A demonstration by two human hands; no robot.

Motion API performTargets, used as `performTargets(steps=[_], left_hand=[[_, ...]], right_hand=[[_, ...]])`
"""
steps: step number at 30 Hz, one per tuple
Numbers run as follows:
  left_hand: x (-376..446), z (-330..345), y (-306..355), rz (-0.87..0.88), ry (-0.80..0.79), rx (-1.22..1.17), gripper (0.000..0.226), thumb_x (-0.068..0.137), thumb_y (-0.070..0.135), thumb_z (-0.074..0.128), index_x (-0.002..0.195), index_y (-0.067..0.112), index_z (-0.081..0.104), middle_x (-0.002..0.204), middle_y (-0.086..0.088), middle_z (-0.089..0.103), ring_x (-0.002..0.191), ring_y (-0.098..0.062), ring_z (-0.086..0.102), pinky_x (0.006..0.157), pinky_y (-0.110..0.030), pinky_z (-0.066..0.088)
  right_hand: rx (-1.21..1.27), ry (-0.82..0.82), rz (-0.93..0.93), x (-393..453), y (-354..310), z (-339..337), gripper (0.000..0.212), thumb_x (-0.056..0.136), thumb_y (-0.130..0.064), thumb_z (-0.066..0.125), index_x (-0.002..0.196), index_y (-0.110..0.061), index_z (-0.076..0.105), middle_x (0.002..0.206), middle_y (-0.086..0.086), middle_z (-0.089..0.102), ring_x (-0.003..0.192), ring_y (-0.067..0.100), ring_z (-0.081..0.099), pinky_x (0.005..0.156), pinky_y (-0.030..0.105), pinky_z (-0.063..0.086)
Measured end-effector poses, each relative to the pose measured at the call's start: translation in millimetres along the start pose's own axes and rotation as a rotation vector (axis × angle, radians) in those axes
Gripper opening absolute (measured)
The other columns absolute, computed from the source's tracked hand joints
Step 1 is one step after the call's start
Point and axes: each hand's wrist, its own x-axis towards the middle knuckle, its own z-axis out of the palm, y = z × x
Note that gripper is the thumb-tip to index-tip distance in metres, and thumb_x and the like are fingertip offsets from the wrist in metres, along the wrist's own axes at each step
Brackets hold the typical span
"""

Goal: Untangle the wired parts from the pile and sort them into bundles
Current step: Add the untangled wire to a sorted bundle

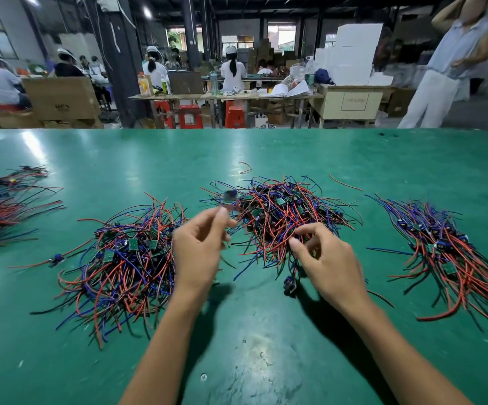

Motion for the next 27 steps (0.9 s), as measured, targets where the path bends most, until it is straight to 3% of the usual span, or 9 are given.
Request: performTargets(steps=[3,5,9,12,14,16,20,24,27], left_hand=[[12,-30,-6,0.17,0.354,0.45,0.02,0.098,0.02,0.063,0.109,0.009,0.076,0.099,-0.008,0.076,0.088,-0.022,0.069,0.085,-0.035,0.054],[13,-43,-13,0.085,0.498,0.737,0.027,0.095,0.014,0.063,0.119,0.003,0.069,0.119,-0.018,0.065,0.113,-0.035,0.055,0.095,-0.042,0.04],[7,-38,-13,-0.204,0.519,0.978,0.06,0.087,0.022,0.07,0.137,0.002,0.044,0.148,-0.022,0.031,0.135,-0.043,0.028,0.102,-0.053,0.027],[4,-26,-6,0.066,0.516,0.958,0.056,0.083,0.022,0.07,0.134,0.01,0.049,0.141,-0.019,0.04,0.126,-0.038,0.035,0.095,-0.048,0.031],[1,-16,-6,0.349,0.388,0.874,0.039,0.085,0.018,0.066,0.123,0.014,0.059,0.126,-0.01,0.054,0.114,-0.031,0.042,0.091,-0.043,0.034],[-6,-4,-9,0.495,0.081,0.783,0.038,0.084,0.011,0.065,0.121,0.018,0.063,0.119,-0.002,0.06,0.111,-0.024,0.048,0.097,-0.043,0.04],[-26,20,-9,0.459,-0.399,0.582,0.051,0.09,0.019,0.072,0.137,0.032,0.059,0.139,0.016,0.054,0.13,-0.008,0.044,0.112,-0.036,0.032],[-32,28,-8,0.364,-0.423,0.338,0.032,0.095,0.025,0.069,0.127,0.028,0.065,0.126,0.021,0.065,0.124,-0.006,0.055,0.107,-0.042,0.041],[-30,26,-3,0.269,-0.316,0.256,0.036,0.097,0.02,0.067,0.132,0.021,0.06,0.129,0.012,0.065,0.124,-0.006,0.057,0.106,-0.025,0.041]], right_hand=[[-0.278,-0.083,0.029,-3,1,1,0.036,0.083,-0.069,0.063,0.103,-0.039,0.058,0.075,-0.015,0.06,0.084,0.014,0.061,0.076,0.033,0.044],[-0.338,-0.148,0.074,-4,-1,5,0.038,0.079,-0.067,0.066,0.103,-0.038,0.059,0.074,-0.016,0.061,0.087,0.013,0.063,0.078,0.032,0.045],[-0.155,-0.198,0.177,-1,3,1,0.026,0.08,-0.029,0.069,0.106,-0.031,0.071,0.068,-0.014,0.071,0.079,0.01,0.068,0.077,0.031,0.054],[0.097,-0.292,0.275,4,3,-6,0.026,0.081,-0.02,0.077,0.106,-0.026,0.073,0.067,-0.003,0.074,0.062,0.006,0.064,0.064,0.023,0.051],[0.482,-0.322,0.356,6,-2,-10,0.033,0.081,-0.01,0.08,0.11,-0.02,0.066,0.063,0.005,0.07,0.048,0.007,0.052,0.047,0.018,0.041],[0.778,-0.32,0.41,8,-10,-16,0.039,0.079,-0.003,0.078,0.111,-0.015,0.06,0.066,0.008,0.066,0.049,0.011,0.046,0.042,0.019,0.034],[1.075,-0.5,0.365,8,-22,-28,0.053,0.064,-0.005,0.079,0.113,-0.016,0.061,0.07,0.004,0.067,0.055,0.011,0.05,0.046,0.021,0.035],[1.216,-0.574,0.292,3,-23,-35,0.044,0.063,-0.014,0.08,0.106,-0.022,0.074,0.076,0.005,0.067,0.058,0.01,0.057,0.05,0.019,0.04],[1.301,-0.414,0.295,3,-25,-32,0.046,0.072,-0.009,0.074,0.116,-0.017,0.061,0.081,0.005,0.072,0.059,0.011,0.065,0.053,0.018,0.052]])
